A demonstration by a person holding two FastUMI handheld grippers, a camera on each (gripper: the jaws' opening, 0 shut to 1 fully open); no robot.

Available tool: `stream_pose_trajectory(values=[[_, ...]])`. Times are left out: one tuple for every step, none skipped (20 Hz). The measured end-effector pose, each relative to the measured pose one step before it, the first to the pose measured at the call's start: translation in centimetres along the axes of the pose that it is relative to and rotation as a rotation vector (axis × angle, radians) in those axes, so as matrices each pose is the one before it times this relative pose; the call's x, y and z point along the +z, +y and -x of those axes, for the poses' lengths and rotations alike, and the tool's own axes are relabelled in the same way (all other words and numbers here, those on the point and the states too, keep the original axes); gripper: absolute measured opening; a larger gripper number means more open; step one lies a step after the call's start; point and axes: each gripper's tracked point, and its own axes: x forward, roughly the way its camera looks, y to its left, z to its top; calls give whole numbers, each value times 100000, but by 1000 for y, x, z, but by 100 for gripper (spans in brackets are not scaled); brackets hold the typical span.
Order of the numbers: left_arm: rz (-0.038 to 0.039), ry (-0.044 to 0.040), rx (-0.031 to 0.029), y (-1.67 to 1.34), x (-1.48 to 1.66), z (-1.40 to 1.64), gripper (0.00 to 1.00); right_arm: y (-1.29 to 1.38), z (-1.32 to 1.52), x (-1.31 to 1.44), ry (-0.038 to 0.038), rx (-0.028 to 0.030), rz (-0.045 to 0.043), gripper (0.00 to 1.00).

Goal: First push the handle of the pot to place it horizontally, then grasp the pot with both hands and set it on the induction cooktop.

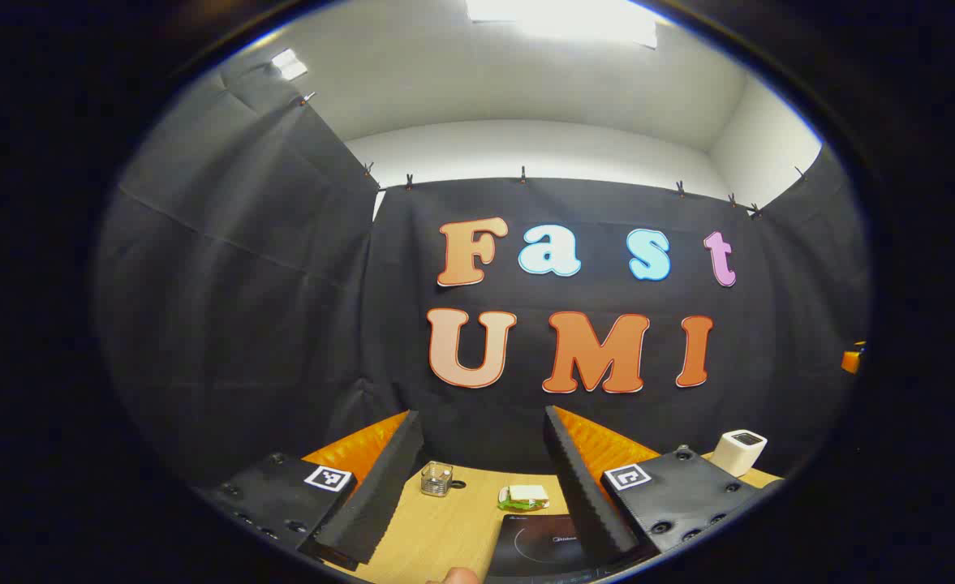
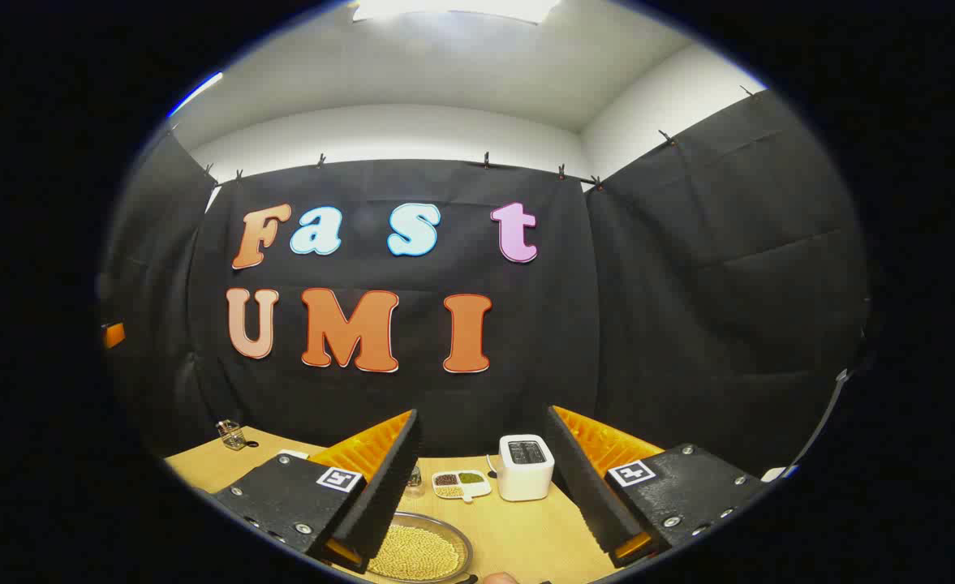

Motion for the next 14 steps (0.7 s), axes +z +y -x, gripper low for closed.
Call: stream_pose_trajectory(values=[[-807,39,1275,303,71,-140,97,4,-96,45,-14,-167,-293,94],[62,60,-555,-299,-18,-19,98,80,-59,-19,201,-18,-316,94],[1587,346,-1328,-205,-37,29,98,155,-29,-108,355,318,-141,94],[1227,524,-660,-18,-192,216,98,159,-85,-106,558,351,40,94],[269,156,491,355,-10,38,99,168,-270,-128,476,562,214,94],[-553,-30,1072,627,-19,-243,96,408,-414,-9,312,459,197,94],[-706,-49,1088,439,105,-108,98,375,-358,93,149,306,165,94],[-373,-138,596,51,-6,16,98,327,-241,-90,173,227,215,94],[-46,-117,282,47,54,23,98,71,186,6,74,309,162,94],[-39,-208,203,167,78,79,98,52,43,-38,162,317,150,95],[-119,-375,109,8,122,58,98,96,23,-4,102,182,223,95],[-213,-305,49,-68,135,-23,98,-45,18,113,-117,-1,159,94],[-72,-178,-160,-46,-54,-99,97,-43,66,34,-89,-144,52,94],[64,-183,-215,-101,76,-99,97,37,47,126,-204,107,-110,94]])
